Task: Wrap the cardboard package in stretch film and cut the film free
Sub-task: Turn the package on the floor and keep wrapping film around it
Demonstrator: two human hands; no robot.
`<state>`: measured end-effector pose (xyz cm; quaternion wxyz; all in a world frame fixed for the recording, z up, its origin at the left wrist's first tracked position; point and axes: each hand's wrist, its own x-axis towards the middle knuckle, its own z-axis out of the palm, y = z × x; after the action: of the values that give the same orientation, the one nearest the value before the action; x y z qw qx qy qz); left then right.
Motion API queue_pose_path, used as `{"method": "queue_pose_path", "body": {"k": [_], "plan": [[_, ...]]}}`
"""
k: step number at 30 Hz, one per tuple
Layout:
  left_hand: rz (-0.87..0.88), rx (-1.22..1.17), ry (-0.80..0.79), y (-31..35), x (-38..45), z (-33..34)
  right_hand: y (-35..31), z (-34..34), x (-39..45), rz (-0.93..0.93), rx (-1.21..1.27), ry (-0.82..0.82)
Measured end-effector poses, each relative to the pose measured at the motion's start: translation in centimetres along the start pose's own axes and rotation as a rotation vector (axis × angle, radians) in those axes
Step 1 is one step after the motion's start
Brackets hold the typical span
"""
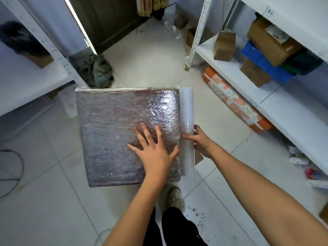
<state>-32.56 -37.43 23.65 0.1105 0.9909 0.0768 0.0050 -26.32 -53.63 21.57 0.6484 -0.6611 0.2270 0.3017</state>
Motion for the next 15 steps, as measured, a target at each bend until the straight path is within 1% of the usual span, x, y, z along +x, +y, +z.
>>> {"method": "queue_pose_path", "body": {"k": [2,3,5,8,11,15], "plan": [[-0.1,-0.04,-0.038,1.8,0.3,-0.1,-0.9,0.2,-0.3,0.087,0.106,-0.036],[-0.15,-0.058,-0.047,2.7,0.5,-0.2,-1.3,0.3,-0.3,0.112,0.123,-0.037],[-0.211,-0.073,-0.062,3.7,0.6,0.0,-1.2,0.3,0.2,0.1,0.089,-0.006],[-0.239,-0.06,-0.075,3.8,0.3,0.6,0.0,-0.1,1.4,0.048,0.057,0.021],[-0.237,-0.039,-0.07,3.6,0.0,0.9,-0.7,0.3,0.5,0.021,0.047,0.007],[-0.234,-0.017,-0.081,3.6,-0.1,0.7,-0.7,0.2,0.1,0.009,0.056,0.041]]}}
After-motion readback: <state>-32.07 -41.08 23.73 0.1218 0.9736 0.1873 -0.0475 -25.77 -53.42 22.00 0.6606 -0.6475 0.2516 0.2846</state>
